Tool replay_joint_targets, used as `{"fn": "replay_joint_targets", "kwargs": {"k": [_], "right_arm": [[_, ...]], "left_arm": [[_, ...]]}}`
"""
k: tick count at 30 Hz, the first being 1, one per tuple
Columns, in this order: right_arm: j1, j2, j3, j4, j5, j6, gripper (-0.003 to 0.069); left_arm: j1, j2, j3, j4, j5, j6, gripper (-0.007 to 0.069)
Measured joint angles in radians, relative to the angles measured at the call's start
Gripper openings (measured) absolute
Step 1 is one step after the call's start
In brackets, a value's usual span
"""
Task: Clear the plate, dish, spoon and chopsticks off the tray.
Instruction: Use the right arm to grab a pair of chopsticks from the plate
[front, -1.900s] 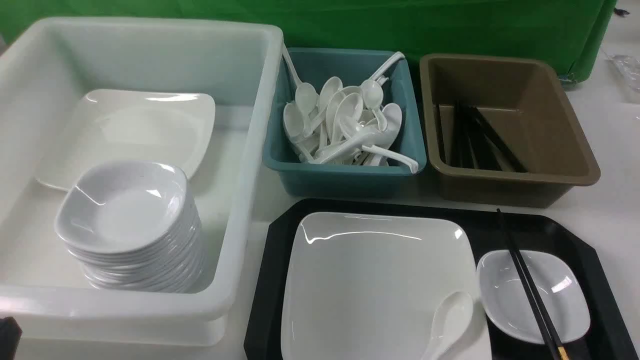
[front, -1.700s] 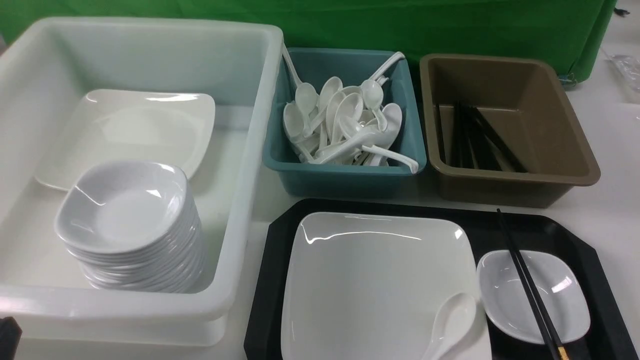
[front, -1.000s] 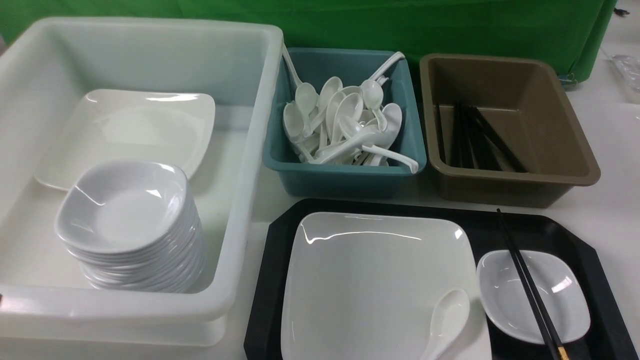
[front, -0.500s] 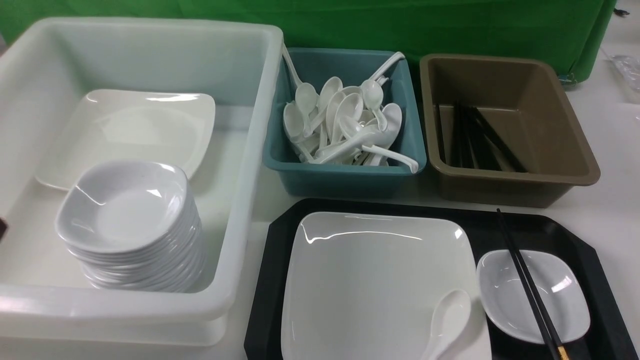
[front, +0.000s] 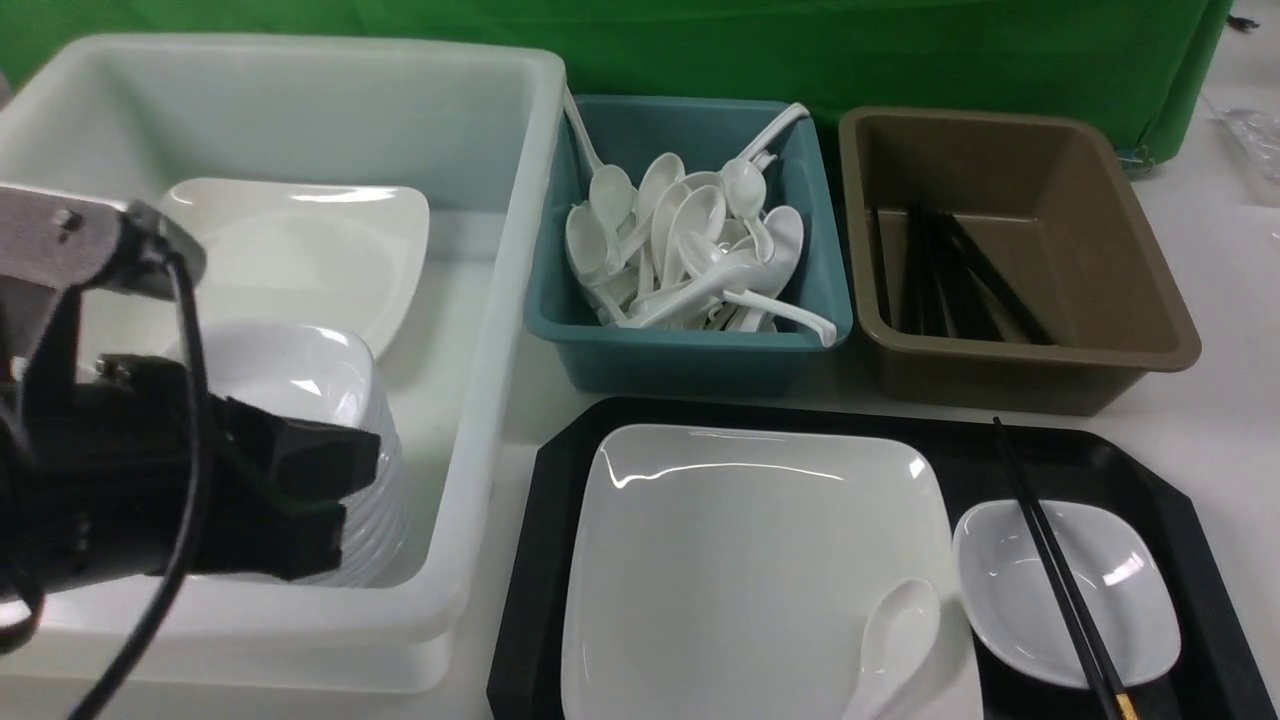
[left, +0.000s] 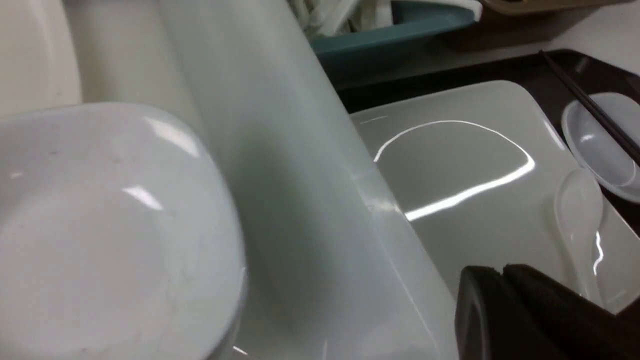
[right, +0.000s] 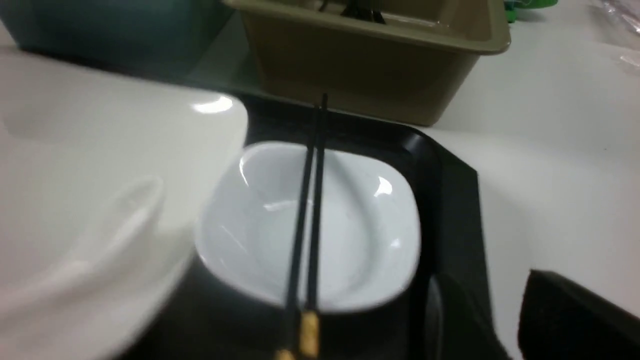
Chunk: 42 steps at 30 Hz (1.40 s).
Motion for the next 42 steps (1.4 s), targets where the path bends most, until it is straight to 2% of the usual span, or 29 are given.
{"fn": "replay_joint_targets", "kwargs": {"k": [2,3,7,9,11,13,17,20,21,22,24,29,36,42], "right_arm": [[0.0,0.0,0.0,0.029,-0.038,0.072,0.0241],[0.0,0.0,0.0,0.052,-0.14,0.176,0.0241],[0.0,0.0,0.0,0.062,-0.306,0.327,0.0239],[0.0,0.001,-0.003,0.064,-0.315,0.383,0.0221],[0.0,0.036,-0.057,0.067,-0.212,0.424,0.0176],[0.0,0.132,-0.175,0.067,-0.059,0.358,0.0144],[0.004,0.328,-0.363,0.067,0.183,0.197,0.0146],[0.008,0.61,-0.565,0.067,0.465,0.107,0.0181],[0.008,0.61,-0.575,0.067,0.478,0.105,0.0184],[0.009,0.75,-0.641,0.067,0.564,0.083,0.0212],[0.009,0.861,-0.689,0.068,0.617,0.06,0.0242],[0.025,1.135,-0.769,0.099,0.633,0.012,0.0311],[0.129,1.354,-0.799,0.107,0.496,0.009,0.0451],[0.14,1.489,-0.799,0.09,0.384,0.009,0.0472]], "left_arm": [[-0.021,0.002,0.0,-0.001,0.0,0.021,0.0017],[-0.04,0.002,0.0,-0.002,-0.001,0.043,0.0017],[-0.044,0.002,0.0,0.001,-0.002,0.052,0.0017],[-0.044,0.002,0.0,0.001,-0.003,0.052,0.0017],[-0.044,0.002,0.0,-0.004,-0.003,0.055,0.0017],[-0.048,0.002,0.0,-0.032,-0.008,0.087,0.0017],[-0.077,0.002,-0.002,-0.098,-0.014,0.204,0.0017],[-0.14,0.002,-0.003,-0.167,0.003,0.341,0.0017],[-0.144,0.002,-0.003,-0.172,0.005,0.354,0.0017],[-0.177,0.002,-0.003,-0.188,0.015,0.391,0.0017],[-0.209,0.002,-0.003,-0.194,0.02,0.418,0.0017],[-0.271,0.002,-0.003,-0.196,0.029,0.446,0.0017],[-0.276,0.002,-0.003,-0.196,0.031,0.457,0.0017],[-0.276,0.002,-0.003,-0.196,0.038,0.458,0.0017]]}}
